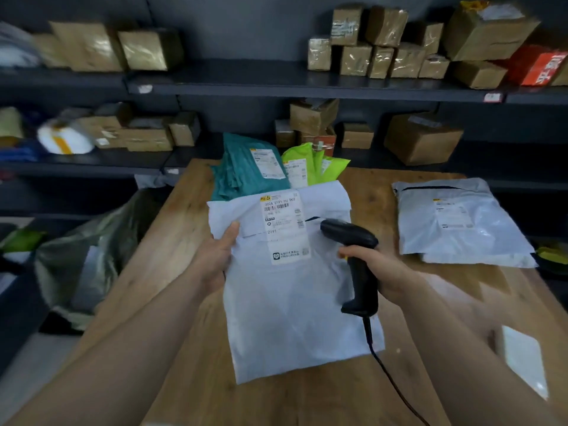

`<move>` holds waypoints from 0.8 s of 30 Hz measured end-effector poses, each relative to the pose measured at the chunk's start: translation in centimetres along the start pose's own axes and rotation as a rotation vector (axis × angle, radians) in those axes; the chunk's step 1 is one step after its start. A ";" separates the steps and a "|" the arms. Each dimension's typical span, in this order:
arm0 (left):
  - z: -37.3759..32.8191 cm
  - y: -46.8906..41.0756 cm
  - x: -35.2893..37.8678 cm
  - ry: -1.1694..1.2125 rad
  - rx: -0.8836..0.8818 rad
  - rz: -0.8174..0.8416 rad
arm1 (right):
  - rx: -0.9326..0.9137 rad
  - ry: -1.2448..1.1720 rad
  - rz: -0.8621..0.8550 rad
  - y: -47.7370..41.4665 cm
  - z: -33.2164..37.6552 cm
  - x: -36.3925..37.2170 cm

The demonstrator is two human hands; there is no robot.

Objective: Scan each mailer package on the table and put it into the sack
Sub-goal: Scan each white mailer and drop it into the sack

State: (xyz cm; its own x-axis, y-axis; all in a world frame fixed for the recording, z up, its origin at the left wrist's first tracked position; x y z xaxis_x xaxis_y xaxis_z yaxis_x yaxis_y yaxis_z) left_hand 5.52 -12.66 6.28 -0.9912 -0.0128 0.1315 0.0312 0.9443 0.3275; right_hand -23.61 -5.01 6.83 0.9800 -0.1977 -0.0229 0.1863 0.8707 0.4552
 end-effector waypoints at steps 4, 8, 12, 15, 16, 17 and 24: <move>-0.5 3.4 -6.8 -0.003 -0.005 -0.120 | 0.022 0.042 0.163 0.4 -1.7 5.9; -0.9 7.0 -13.7 0.032 -0.032 -0.227 | 0.011 0.092 0.242 1.1 -1.9 12.8; -0.6 9.3 -21.7 0.021 -0.075 -0.320 | 0.012 0.118 0.297 1.5 -1.3 21.0; -0.5 10.4 -27.7 -0.004 -0.072 -0.355 | -0.014 0.124 0.342 1.9 -0.4 28.1; -0.5 10.6 -30.0 -0.027 -0.076 -0.369 | -0.015 0.127 0.357 1.9 -0.2 30.7; -0.4 10.8 -32.5 -0.046 -0.076 -0.383 | -0.021 0.129 0.371 2.0 0.0 33.4; -2.5 9.8 -51.1 -0.203 -0.110 -0.448 | 0.022 0.126 0.396 2.7 -0.2 52.5</move>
State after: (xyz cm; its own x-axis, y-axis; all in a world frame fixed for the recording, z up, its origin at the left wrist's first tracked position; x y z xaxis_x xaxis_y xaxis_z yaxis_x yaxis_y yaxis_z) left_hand 56.83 -3.56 5.16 -0.9148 -0.3349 -0.2257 -0.4009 0.8202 0.4082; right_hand 28.32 -12.96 6.63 0.9767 0.2086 0.0500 -0.2073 0.8582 0.4696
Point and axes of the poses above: each hand's wrist, its own y-axis away from the middle knuckle, its own x-axis out of the palm, z = x × y, the point moved 8 cm from there along -y, towards the middle knuckle, and after that the axes turned 2 degrees about -y, right-handed, at the moved point
